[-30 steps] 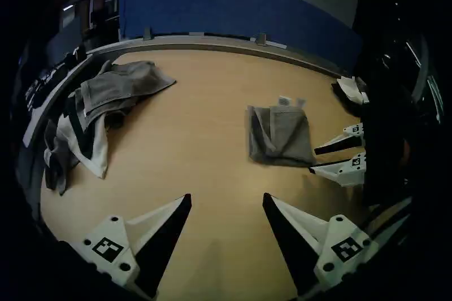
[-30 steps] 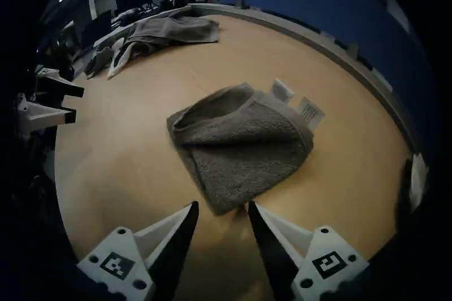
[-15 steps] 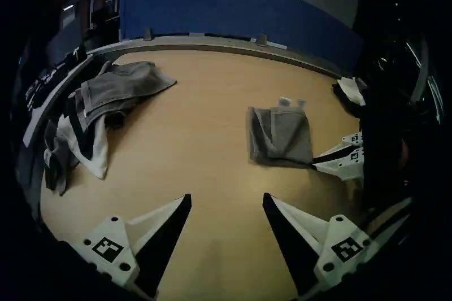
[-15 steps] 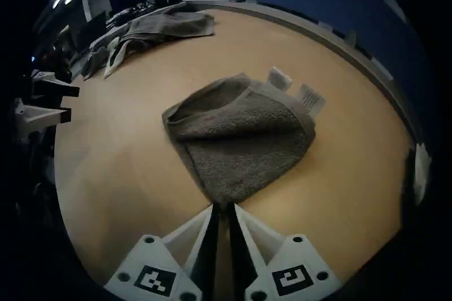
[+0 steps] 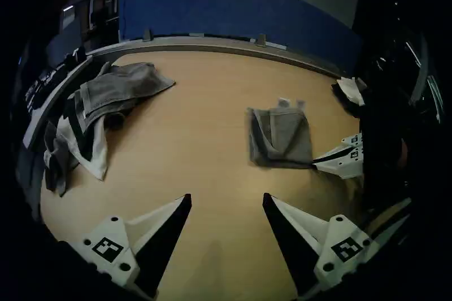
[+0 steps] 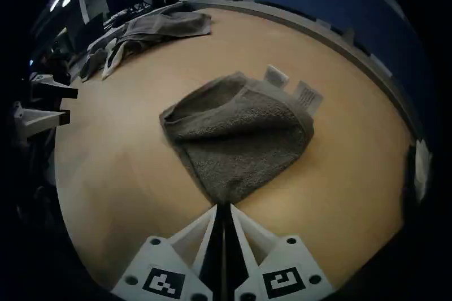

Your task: Fold towel

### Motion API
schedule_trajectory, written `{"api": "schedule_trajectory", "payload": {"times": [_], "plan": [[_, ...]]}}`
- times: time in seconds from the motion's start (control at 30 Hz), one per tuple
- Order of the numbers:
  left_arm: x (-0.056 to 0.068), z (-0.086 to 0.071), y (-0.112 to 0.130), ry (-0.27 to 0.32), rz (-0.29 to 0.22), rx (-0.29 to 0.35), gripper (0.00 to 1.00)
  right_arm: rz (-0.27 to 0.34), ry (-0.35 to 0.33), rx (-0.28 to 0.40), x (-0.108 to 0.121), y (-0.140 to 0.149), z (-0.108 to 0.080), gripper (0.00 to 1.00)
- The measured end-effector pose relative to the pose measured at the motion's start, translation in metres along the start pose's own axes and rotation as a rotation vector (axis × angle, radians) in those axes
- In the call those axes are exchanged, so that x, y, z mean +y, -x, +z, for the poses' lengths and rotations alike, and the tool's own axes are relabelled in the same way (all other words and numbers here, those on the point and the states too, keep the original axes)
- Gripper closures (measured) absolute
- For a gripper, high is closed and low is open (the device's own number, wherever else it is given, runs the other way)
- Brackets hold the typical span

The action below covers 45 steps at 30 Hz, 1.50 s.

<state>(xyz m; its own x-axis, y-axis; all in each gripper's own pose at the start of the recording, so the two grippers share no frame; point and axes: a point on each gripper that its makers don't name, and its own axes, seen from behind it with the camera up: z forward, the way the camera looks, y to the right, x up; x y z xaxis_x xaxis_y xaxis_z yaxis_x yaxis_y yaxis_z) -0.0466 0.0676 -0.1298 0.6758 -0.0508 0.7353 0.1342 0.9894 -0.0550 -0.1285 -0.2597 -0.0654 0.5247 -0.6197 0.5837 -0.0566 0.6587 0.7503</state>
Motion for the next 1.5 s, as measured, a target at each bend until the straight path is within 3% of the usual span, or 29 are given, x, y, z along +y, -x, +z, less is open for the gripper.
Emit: {"api": "schedule_trajectory", "payload": {"times": [0.37,1.17,1.5], "plan": [[0.000,-0.001,0.000,-0.001,-0.001,0.002,0.06,-0.005,0.000,0.030,0.001,-0.009,-0.011,0.99],[0.006,-0.005,-0.020,0.005,0.007,0.037,0.06,-0.080,0.050,0.292,0.019,-0.146,-0.117,0.99],[0.008,-0.007,-0.025,0.010,0.008,0.048,0.06,-0.096,0.065,0.355,0.021,-0.176,-0.142,1.00]]}}
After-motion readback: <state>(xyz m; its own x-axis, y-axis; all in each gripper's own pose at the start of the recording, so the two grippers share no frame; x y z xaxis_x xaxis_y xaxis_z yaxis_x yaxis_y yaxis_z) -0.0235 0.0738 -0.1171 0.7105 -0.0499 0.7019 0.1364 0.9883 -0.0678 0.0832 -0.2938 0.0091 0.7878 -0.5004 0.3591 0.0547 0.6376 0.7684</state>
